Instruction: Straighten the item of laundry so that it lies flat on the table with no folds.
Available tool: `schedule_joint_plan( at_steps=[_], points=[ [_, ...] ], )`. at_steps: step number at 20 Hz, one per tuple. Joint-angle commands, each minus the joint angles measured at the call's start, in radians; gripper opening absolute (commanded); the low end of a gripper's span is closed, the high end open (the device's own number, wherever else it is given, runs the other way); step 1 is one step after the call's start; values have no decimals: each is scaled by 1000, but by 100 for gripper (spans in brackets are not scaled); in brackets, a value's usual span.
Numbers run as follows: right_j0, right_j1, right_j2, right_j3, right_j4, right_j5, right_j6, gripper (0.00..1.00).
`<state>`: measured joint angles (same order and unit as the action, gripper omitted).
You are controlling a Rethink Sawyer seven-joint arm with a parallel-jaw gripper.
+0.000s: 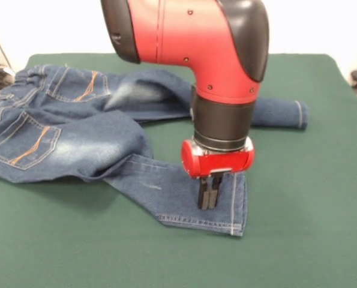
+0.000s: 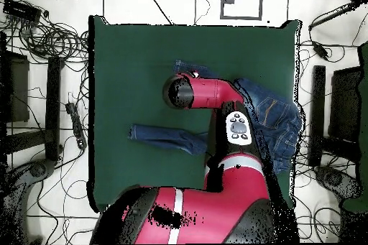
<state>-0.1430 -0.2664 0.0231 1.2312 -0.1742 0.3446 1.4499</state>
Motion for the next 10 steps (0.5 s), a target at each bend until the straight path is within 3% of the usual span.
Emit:
schedule_joint_plan(
  at_steps=[1,10],
  points=[
    [7,70,90,-7,-61,79,-38,0],
    [121,124,-20,90,-23,-25,194,0]
  ],
)
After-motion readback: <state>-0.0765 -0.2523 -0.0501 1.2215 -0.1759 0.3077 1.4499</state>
